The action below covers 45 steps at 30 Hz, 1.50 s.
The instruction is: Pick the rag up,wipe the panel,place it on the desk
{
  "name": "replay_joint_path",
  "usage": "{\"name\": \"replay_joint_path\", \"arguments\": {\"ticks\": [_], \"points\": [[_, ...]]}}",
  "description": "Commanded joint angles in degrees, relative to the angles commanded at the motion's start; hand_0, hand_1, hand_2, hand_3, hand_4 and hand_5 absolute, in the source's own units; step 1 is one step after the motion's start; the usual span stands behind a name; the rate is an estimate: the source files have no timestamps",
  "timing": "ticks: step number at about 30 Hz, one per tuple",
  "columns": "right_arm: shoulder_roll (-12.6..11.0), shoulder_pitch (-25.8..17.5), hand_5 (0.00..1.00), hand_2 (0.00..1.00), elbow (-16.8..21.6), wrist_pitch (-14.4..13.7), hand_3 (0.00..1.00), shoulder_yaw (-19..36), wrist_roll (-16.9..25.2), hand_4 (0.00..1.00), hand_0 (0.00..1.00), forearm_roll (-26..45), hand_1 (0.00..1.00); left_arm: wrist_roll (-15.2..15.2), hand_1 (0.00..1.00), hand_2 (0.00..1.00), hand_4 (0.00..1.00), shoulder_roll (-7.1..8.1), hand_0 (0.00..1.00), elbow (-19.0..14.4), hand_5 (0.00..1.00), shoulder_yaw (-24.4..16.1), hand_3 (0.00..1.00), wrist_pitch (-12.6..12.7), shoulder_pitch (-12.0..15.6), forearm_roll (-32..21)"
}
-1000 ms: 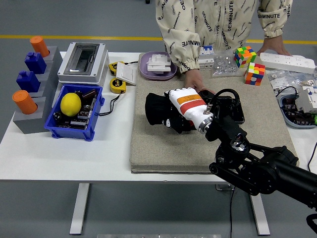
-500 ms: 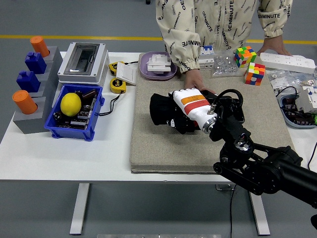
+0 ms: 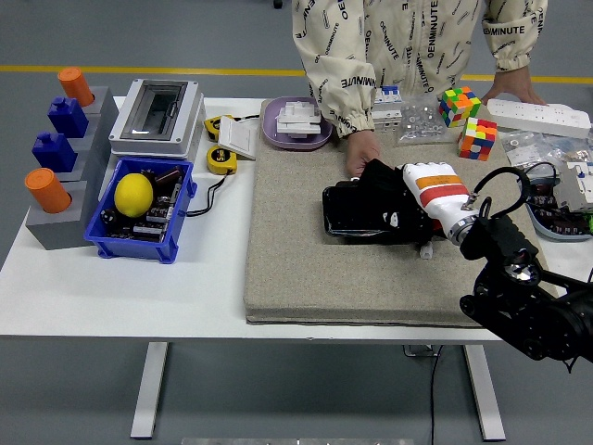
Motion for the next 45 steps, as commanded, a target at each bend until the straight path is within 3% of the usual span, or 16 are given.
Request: {"name": "replay_joint_path", "arguments": {"ticks": [12,20,35,45], "points": [[-6.2,-1.9,0.236,0.508,-2.0,0.1,0.528,3.6,0.0,0.878,0.370,-0.4,0.457,0.0,0.662,0.695,0.679,-0.08,0.651,-0.1,0.447,-0.5,0.580,0.0,0.0,0.4],[-8.1,-2.8,0.236,0.508,-2.5,0.2,0.528,5.5,0.0,0.878,0.370,-0.7,0.456,0.0,0.663,0.695,0.679,-0.06,0.651,-0.1,0.447,-0.6,0.580,0.0,0.2,0.4],[-5.9,-2.2,0.238,0.509,-1.9,0.3,0.528,4.9,-0.1,0.878,0.370,-1.4,0.457,0.0,0.663,0.695,0.680,0.05,0.651,-0.1,0.448,-0.1,0.580,0.0,0.5,0.3],[-0.9,1.0,0.238,0.509,-1.7,0.4,0.529,2.5,-0.2,0.879,0.370,-1.7,0.457,0.0,0.663,0.695,0.680,0.15,0.651,-0.2,0.448,0.2,0.580,0.0,0.3,0.3]]}}
